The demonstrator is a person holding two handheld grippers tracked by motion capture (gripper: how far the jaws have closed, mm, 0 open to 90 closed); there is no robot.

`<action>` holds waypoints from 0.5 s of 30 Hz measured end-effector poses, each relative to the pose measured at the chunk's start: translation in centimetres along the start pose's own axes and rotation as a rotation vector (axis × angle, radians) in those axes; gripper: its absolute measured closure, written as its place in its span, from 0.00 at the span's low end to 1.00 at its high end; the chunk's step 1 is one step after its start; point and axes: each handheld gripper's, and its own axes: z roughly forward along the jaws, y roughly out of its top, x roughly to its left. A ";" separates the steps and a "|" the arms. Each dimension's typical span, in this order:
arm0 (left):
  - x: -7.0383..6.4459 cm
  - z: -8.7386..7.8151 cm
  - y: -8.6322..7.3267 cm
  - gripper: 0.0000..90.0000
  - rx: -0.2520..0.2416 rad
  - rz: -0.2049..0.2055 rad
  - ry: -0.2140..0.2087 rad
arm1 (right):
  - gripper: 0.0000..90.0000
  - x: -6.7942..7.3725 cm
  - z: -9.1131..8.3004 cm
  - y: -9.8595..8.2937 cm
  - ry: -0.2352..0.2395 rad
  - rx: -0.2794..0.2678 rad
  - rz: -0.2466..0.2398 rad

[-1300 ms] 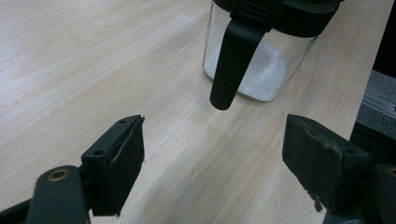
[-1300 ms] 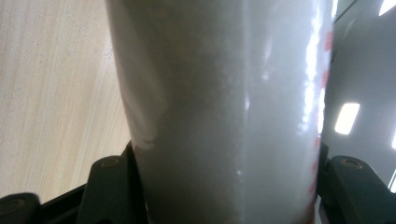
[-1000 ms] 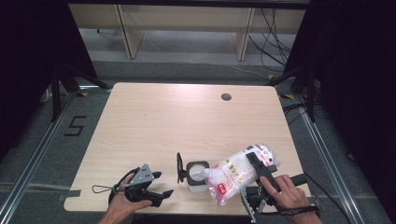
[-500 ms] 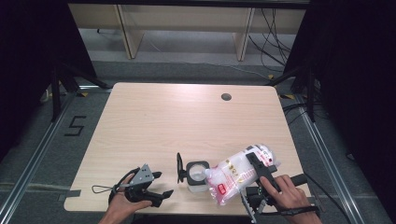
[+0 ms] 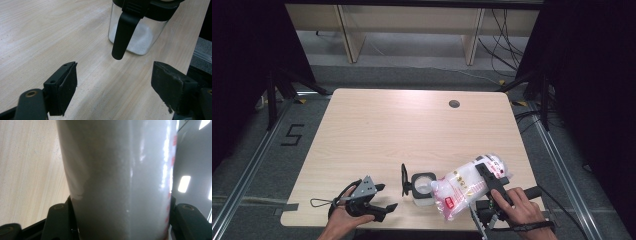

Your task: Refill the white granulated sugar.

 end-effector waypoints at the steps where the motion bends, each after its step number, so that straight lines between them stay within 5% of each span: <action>1: 0.0 0.0 0.0 0.23 0.000 -0.002 0.000 | 0.47 0.0 0.0 0.0 -0.001 0.000 0.006; 2: -0.1 0.1 -0.1 0.23 -0.003 -0.026 0.002 | 0.47 0.0 0.0 0.0 0.000 0.000 0.004; 5: -0.1 0.0 0.0 0.23 0.002 -0.004 0.003 | 0.47 0.3 0.0 0.0 0.005 0.010 0.032; 8: 0.0 0.0 0.0 0.23 0.005 0.006 0.004 | 0.47 0.1 0.2 0.0 -0.016 -0.016 -0.012; 15: -0.1 0.0 0.0 0.23 0.001 -0.006 0.003 | 0.47 0.1 0.1 0.3 0.014 0.003 -0.030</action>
